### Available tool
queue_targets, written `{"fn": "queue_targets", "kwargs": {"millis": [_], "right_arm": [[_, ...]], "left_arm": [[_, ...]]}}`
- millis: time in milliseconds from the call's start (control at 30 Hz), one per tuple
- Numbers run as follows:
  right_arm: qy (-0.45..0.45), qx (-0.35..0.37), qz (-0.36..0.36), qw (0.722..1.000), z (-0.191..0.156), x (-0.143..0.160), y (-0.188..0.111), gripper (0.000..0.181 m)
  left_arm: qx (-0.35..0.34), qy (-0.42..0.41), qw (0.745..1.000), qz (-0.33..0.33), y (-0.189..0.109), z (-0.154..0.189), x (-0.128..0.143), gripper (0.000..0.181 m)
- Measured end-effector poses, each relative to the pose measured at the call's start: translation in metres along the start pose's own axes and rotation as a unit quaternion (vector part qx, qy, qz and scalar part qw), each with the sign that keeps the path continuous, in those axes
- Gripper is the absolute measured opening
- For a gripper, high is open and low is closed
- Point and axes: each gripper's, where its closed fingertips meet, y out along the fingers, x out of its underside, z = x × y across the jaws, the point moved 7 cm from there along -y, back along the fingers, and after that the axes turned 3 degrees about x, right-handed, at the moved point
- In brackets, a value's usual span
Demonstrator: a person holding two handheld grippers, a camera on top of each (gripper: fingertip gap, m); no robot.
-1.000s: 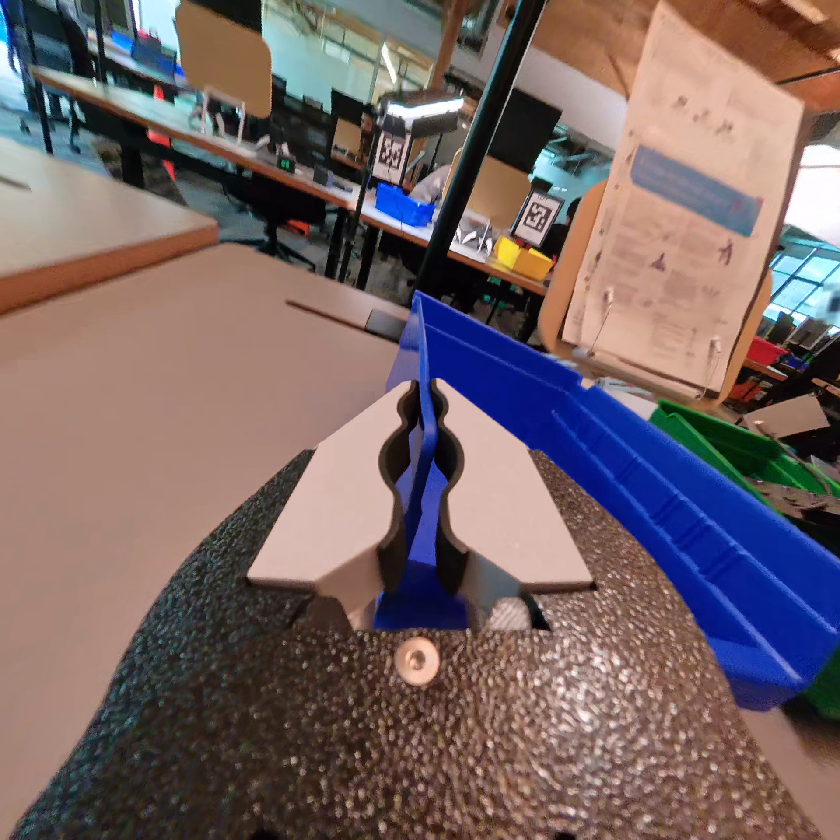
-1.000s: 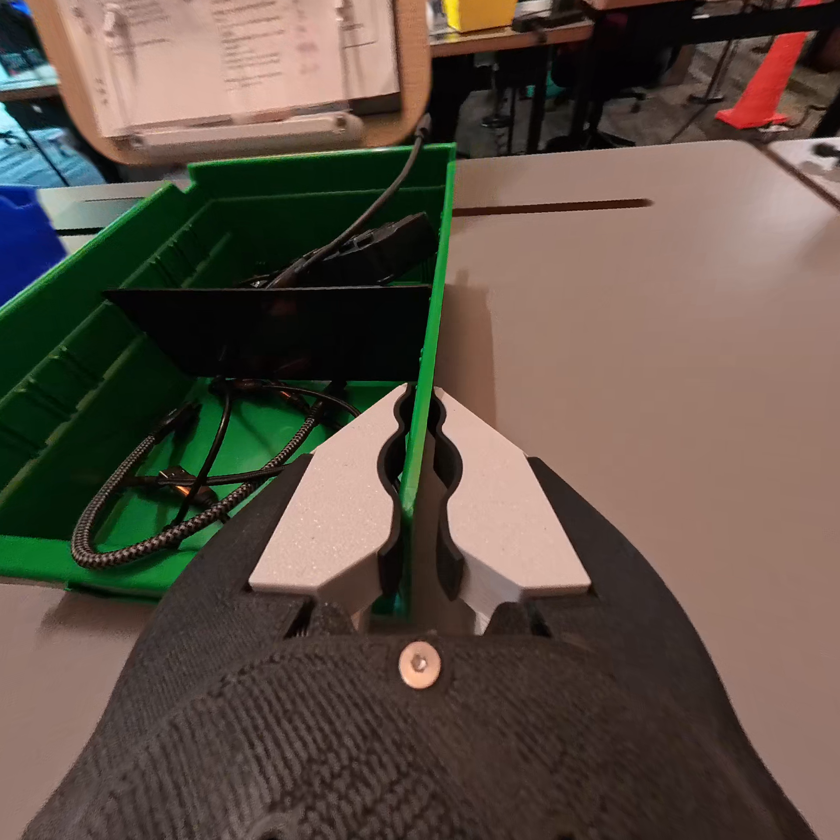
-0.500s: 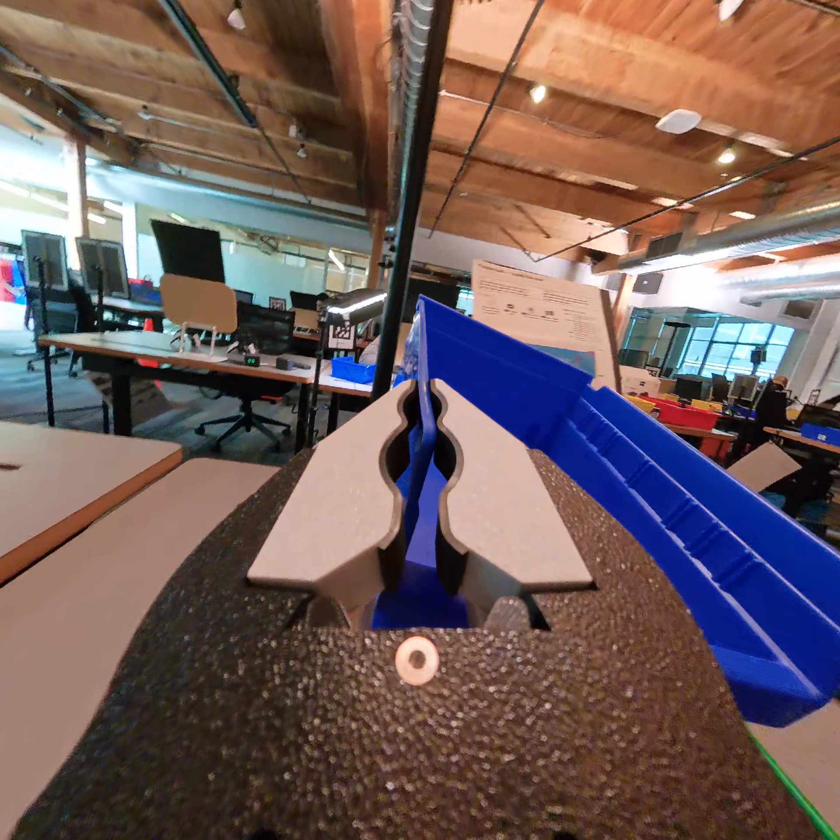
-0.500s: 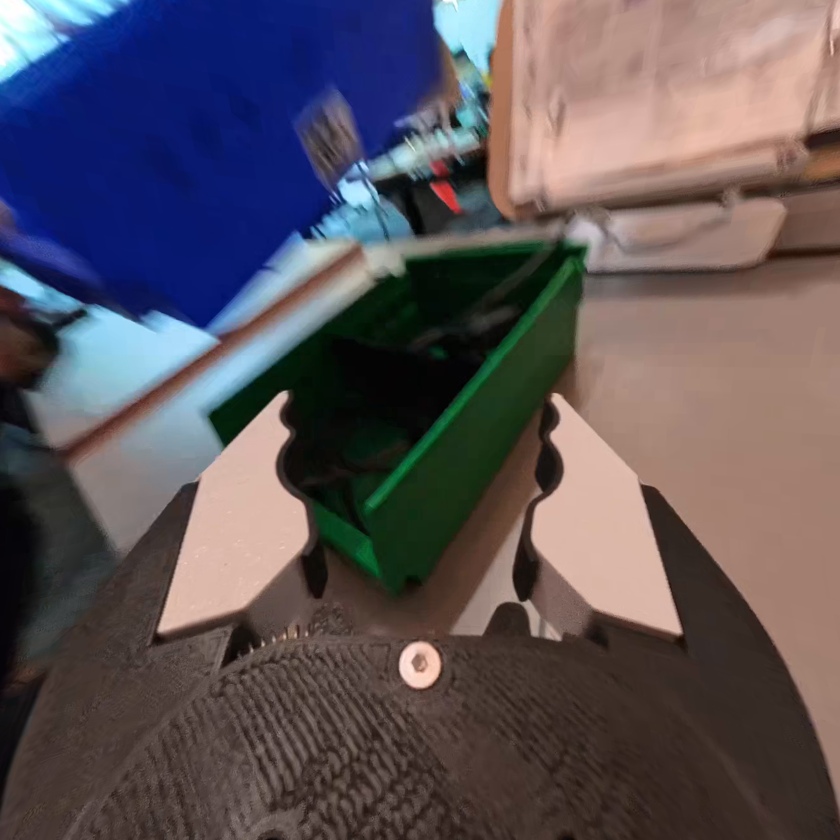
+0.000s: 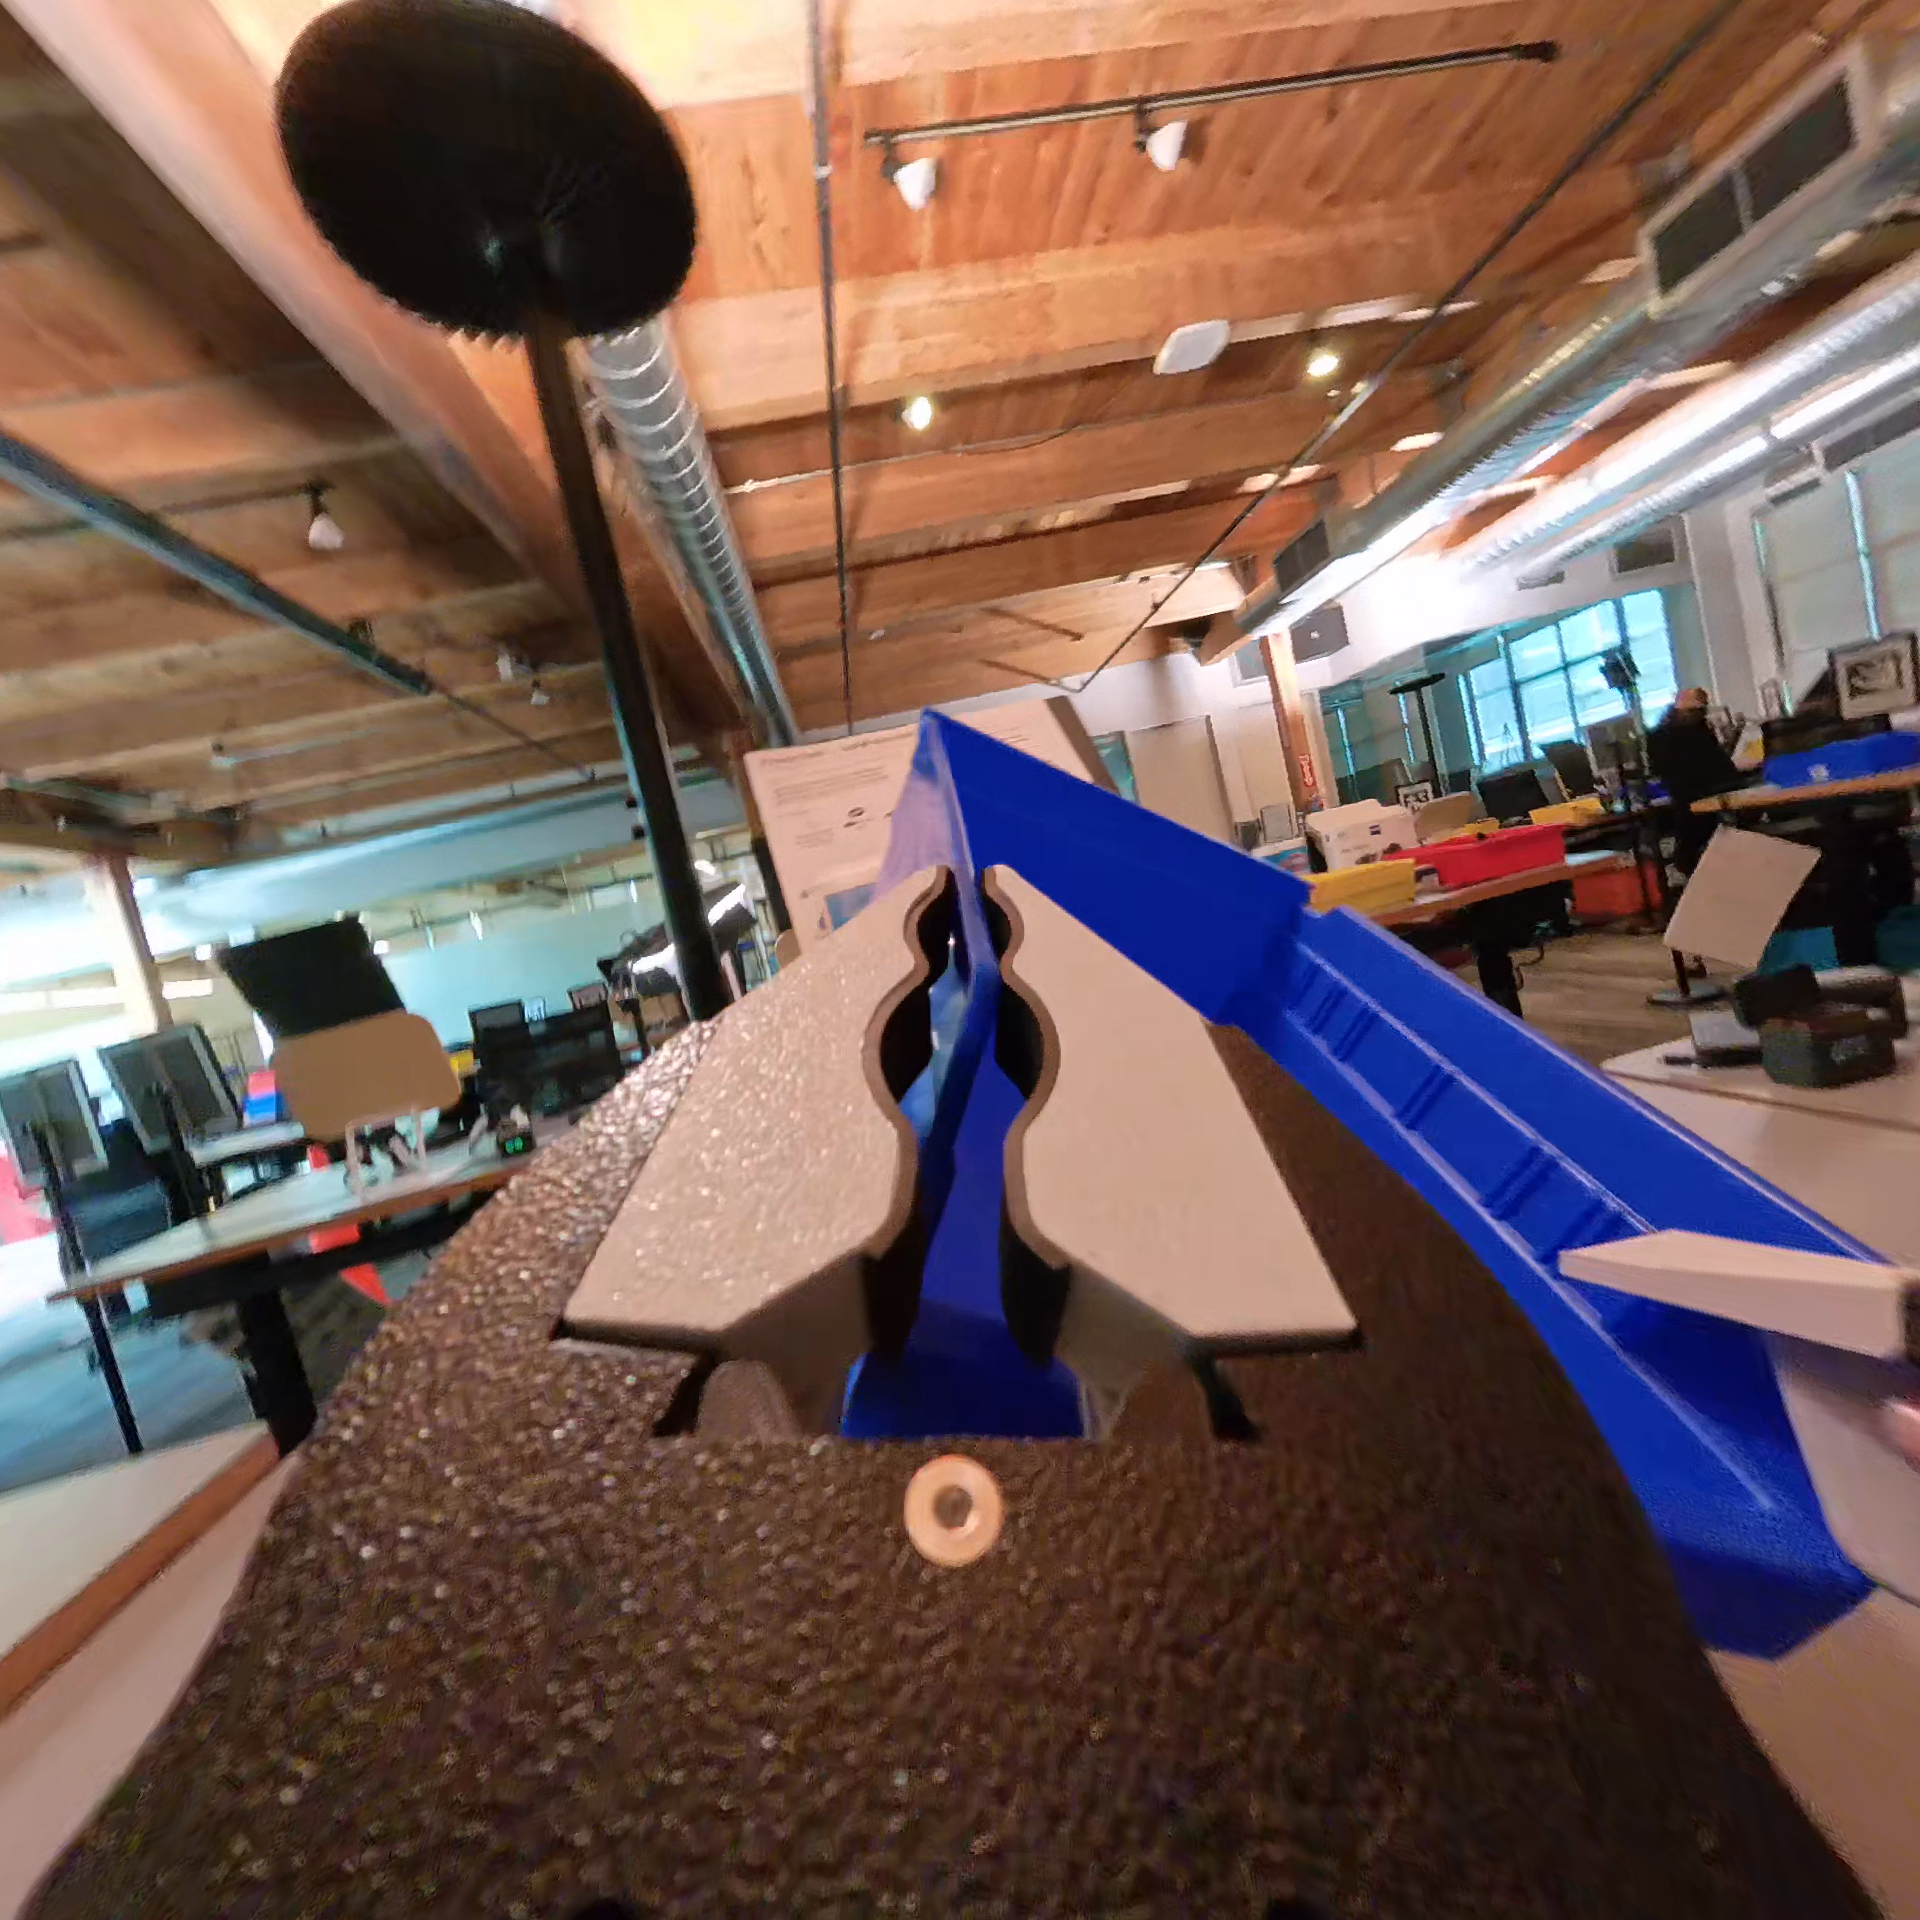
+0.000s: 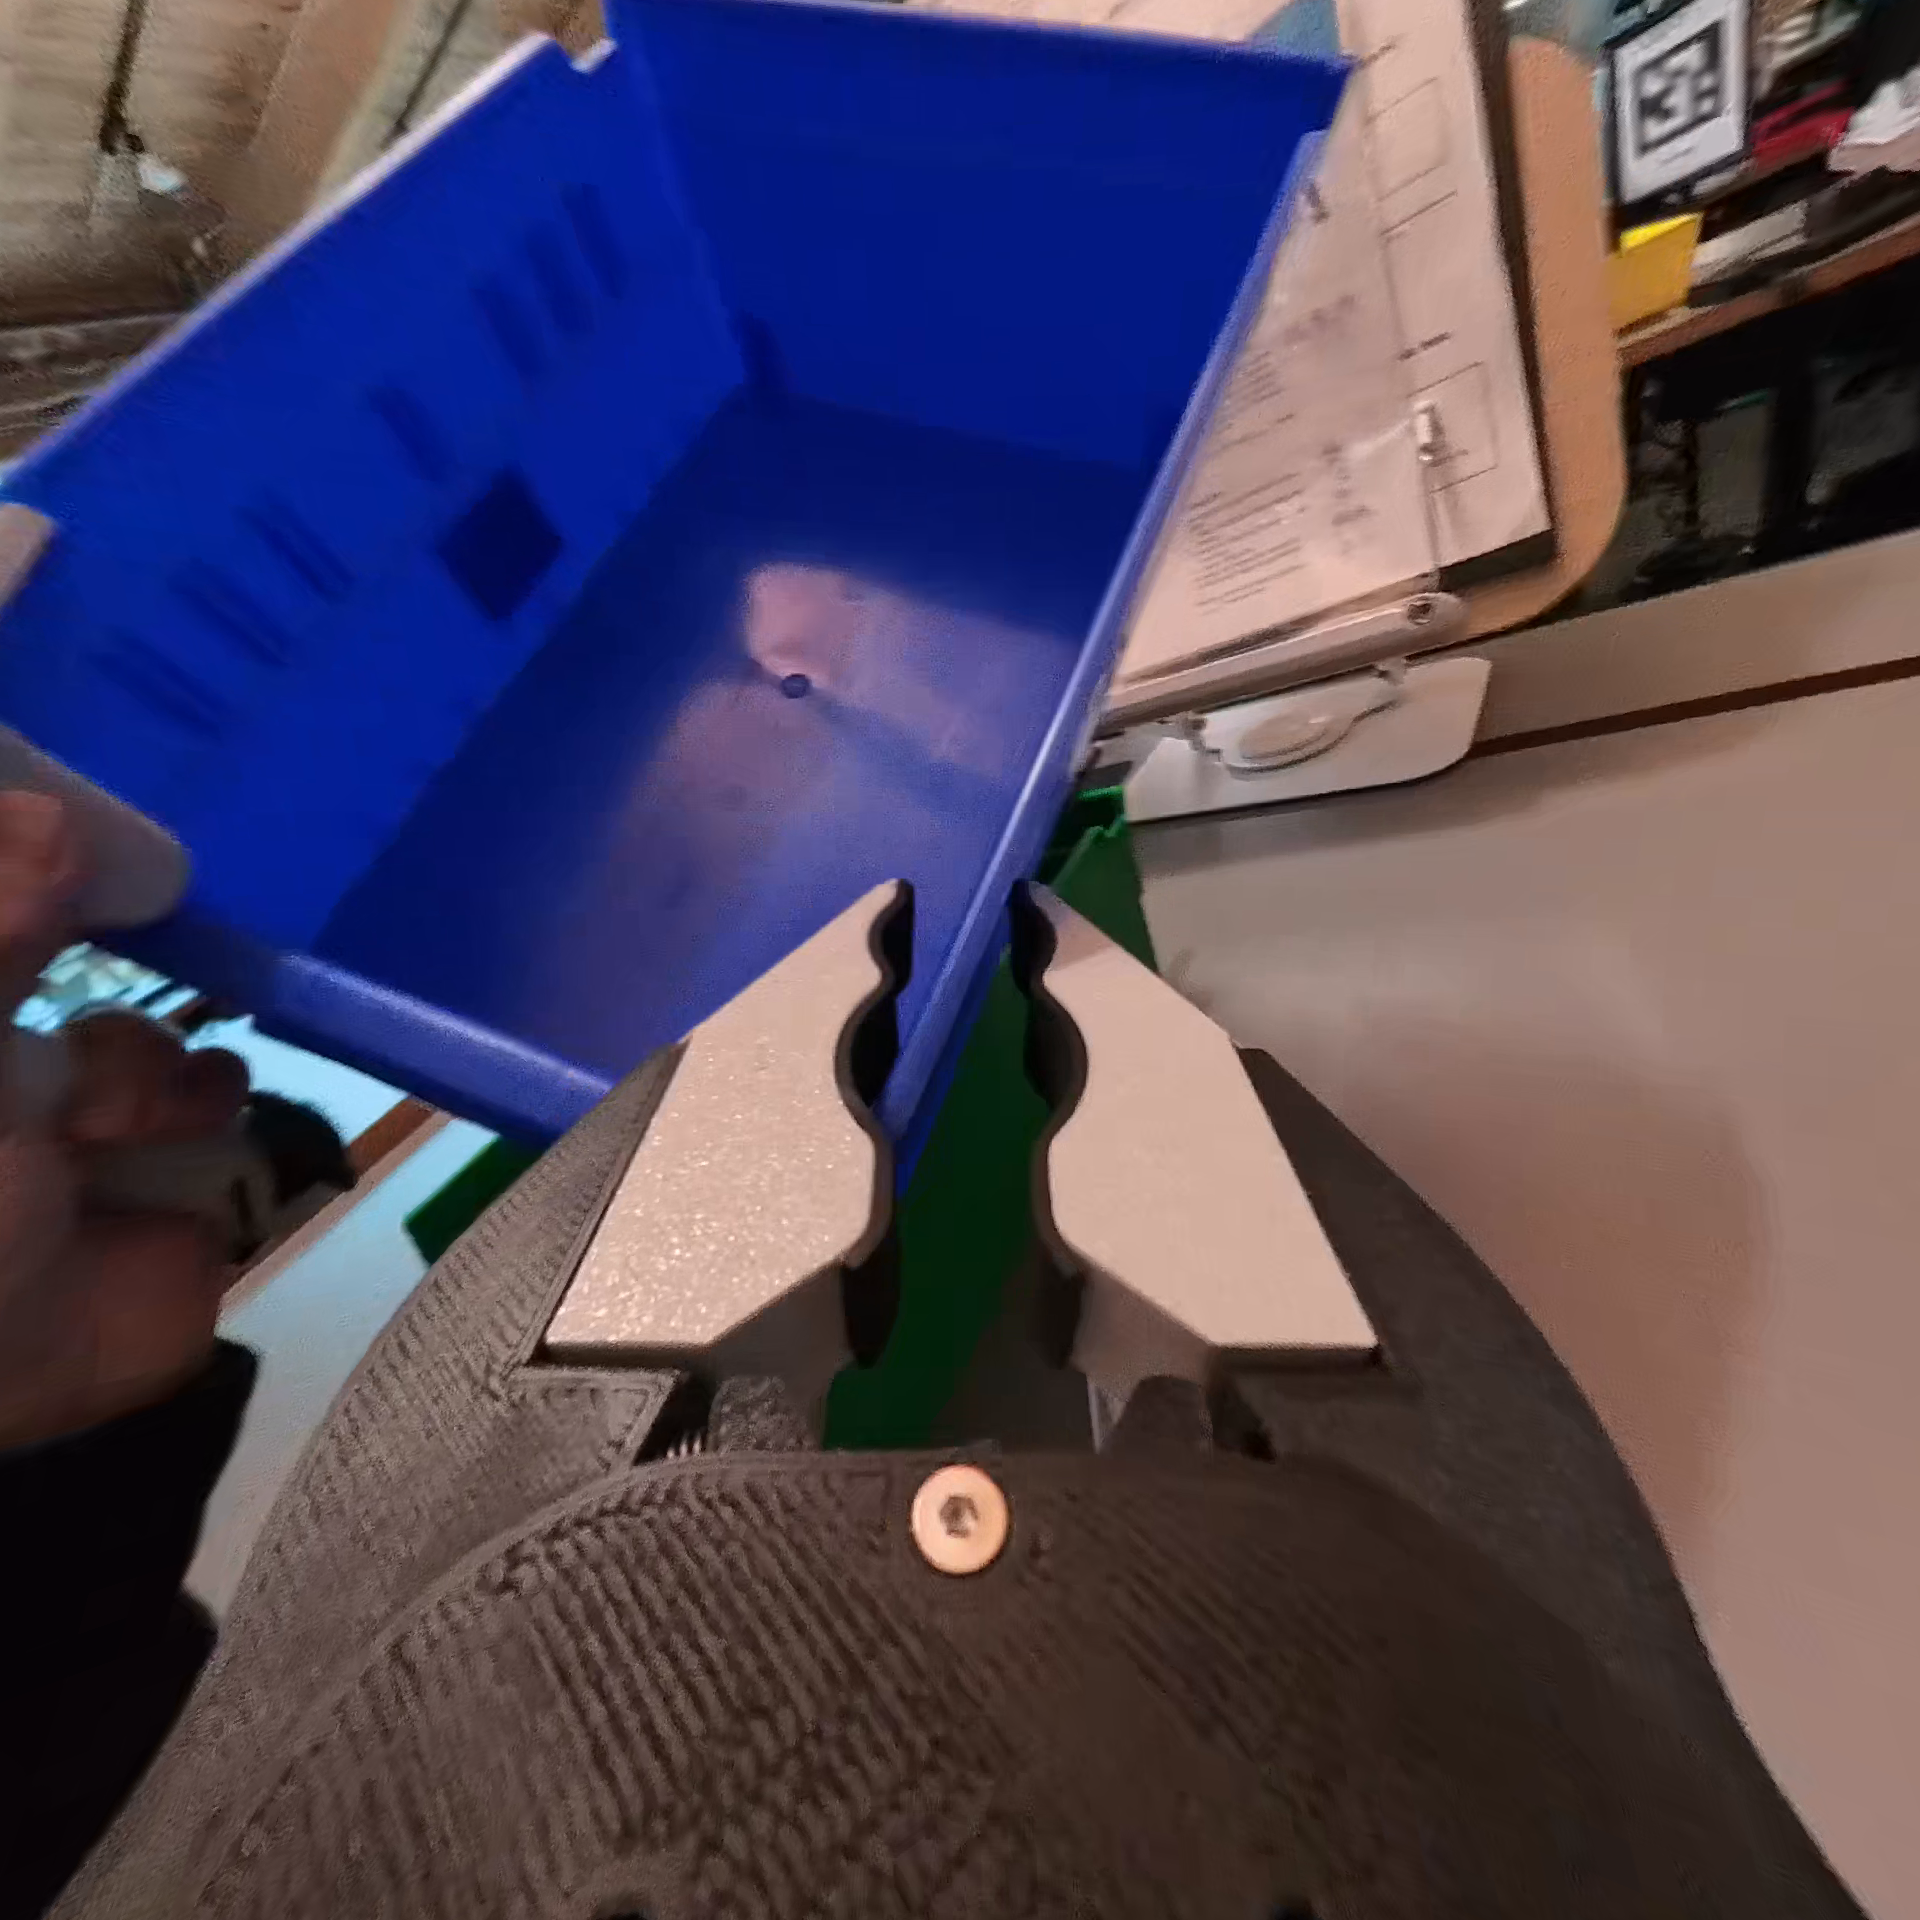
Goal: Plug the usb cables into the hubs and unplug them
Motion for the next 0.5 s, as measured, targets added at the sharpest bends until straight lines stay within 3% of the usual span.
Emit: {"fn": "queue_targets", "kwargs": {"millis": [67, 133, 200, 267, 367, 500], "right_arm": [[0.030, 0.027, 0.011, 0.999, 0.019, 0.000, 0.001, 0.005], [0.102, 0.014, 0.028, 0.994, 0.042, -0.002, 0.000, 0.005], [0.182, 0.010, 0.062, 0.981, 0.070, -0.011, -0.008, 0.005], [0.143, 0.028, 0.056, 0.988, 0.090, -0.022, -0.017, 0.004], [0.107, 0.084, 0.070, 0.988, 0.119, -0.046, -0.037, 0.005], [0.074, 0.162, 0.093, 0.980, 0.174, -0.083, -0.072, 0.004]], "left_arm": [[0.037, 0.023, 0.999, 0.004, 0.000, 0.022, -0.001, 0.012], [0.110, 0.023, 0.993, -0.021, -0.004, 0.042, -0.001, 0.026], [0.175, 0.038, 0.982, -0.065, -0.010, 0.057, 0.001, 0.052], [0.197, 0.047, 0.976, -0.075, -0.020, 0.060, 0.001, 0.052], [0.187, 0.042, 0.978, -0.080, -0.037, 0.032, 0.002, 0.055], [0.090, 0.015, 0.975, -0.203, -0.055, -0.048, 0.047, 0.069]]}}
